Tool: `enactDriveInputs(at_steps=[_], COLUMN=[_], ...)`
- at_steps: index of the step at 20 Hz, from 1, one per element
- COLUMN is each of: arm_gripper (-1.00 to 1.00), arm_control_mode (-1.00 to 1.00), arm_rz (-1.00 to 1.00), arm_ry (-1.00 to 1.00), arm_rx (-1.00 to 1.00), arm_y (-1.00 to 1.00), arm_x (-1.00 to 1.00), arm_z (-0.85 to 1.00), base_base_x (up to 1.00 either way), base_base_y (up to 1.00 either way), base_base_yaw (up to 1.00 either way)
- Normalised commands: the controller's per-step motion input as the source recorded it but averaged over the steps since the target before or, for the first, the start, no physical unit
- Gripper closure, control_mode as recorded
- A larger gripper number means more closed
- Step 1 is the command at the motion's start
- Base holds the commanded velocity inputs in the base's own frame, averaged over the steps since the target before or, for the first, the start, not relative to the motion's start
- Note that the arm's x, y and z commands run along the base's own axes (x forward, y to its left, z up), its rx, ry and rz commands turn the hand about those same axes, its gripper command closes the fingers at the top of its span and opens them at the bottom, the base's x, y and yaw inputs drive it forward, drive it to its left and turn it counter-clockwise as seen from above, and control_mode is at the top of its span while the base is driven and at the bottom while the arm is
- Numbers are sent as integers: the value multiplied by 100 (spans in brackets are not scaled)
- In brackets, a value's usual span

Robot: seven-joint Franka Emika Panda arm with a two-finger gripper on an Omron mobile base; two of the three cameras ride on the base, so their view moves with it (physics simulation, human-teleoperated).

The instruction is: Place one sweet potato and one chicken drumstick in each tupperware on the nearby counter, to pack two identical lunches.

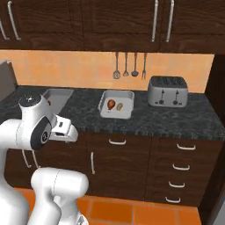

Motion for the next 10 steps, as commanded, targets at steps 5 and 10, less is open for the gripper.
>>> enactDriveInputs(at_steps=[5, 10], arm_gripper=[-100, -100], arm_control_mode=[100, 100], arm_rz=[0, 0], arm_ry=[0, 0], arm_rx=[0, 0], arm_y=[0, 0], arm_x=[0, 0], arm_z=[0, 0], base_base_x=[-40, -34], base_base_y=[-100, -100], base_base_yaw=[0, 0])
